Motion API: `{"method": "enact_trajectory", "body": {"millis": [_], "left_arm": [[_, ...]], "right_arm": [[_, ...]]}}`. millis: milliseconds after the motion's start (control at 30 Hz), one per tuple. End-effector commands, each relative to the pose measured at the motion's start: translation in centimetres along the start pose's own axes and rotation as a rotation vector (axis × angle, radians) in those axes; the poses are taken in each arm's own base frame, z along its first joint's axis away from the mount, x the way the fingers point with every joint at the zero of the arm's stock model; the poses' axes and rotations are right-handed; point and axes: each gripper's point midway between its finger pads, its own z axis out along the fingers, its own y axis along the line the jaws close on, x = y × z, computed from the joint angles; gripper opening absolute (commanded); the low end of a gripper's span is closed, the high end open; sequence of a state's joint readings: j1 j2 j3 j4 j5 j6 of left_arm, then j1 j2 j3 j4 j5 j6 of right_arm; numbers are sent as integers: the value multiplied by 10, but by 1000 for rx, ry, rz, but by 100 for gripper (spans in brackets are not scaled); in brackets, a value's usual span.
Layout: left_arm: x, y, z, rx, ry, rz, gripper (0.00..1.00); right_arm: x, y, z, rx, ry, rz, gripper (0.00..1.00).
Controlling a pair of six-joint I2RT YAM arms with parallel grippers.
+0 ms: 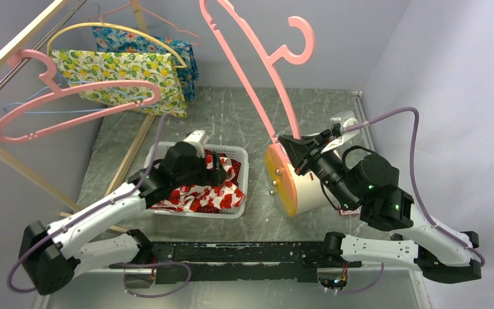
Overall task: Remove the skirt from the hanger
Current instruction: Move the clothesline to the center of the board.
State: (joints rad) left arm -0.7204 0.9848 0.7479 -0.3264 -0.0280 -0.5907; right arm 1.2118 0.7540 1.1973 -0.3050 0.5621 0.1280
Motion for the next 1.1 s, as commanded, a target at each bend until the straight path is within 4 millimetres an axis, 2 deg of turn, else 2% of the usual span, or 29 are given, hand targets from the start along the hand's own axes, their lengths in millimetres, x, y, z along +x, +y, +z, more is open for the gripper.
{"method": "enact_trajectory", "body": {"millis": [0,133,200,367,467,533,633,733,767,833,900,1000,1067], "left_arm": [[-21,-33,10,-47,-62,125,91],[-20,-34,24,-133,-42,199,90],[-25,-22,28,-227,-28,252,90],[-62,5,25,-459,-23,443,85],[-86,36,13,-613,1,495,79],[-97,64,-1,-687,11,479,71],[-105,104,-23,-769,0,459,62],[-105,132,-45,-864,-1,495,63],[-104,142,-51,-900,1,509,56],[-103,162,-61,-966,9,541,51],[-102,186,-71,-1040,16,565,41],[-103,221,-85,-1121,3,564,40],[-106,233,-94,-1156,-31,520,33]], "right_arm": [[-10,-9,-6,26,-35,7,0],[-19,-16,-16,34,-59,24,0],[-23,-19,-22,34,-75,36,0],[-30,-22,-28,31,-97,49,0],[-28,-20,-28,19,-95,56,0],[-26,-17,-27,3,-93,65,0],[-21,-13,-26,-16,-93,73,0],[-16,-10,-23,-20,-83,67,0],[-16,-10,-22,-20,-80,61,0],[-15,-8,-20,-24,-78,50,0],[-14,-7,-19,-32,-81,50,0],[-16,-2,-20,-61,-93,67,0],[-16,1,-22,-77,-97,77,0]]}}
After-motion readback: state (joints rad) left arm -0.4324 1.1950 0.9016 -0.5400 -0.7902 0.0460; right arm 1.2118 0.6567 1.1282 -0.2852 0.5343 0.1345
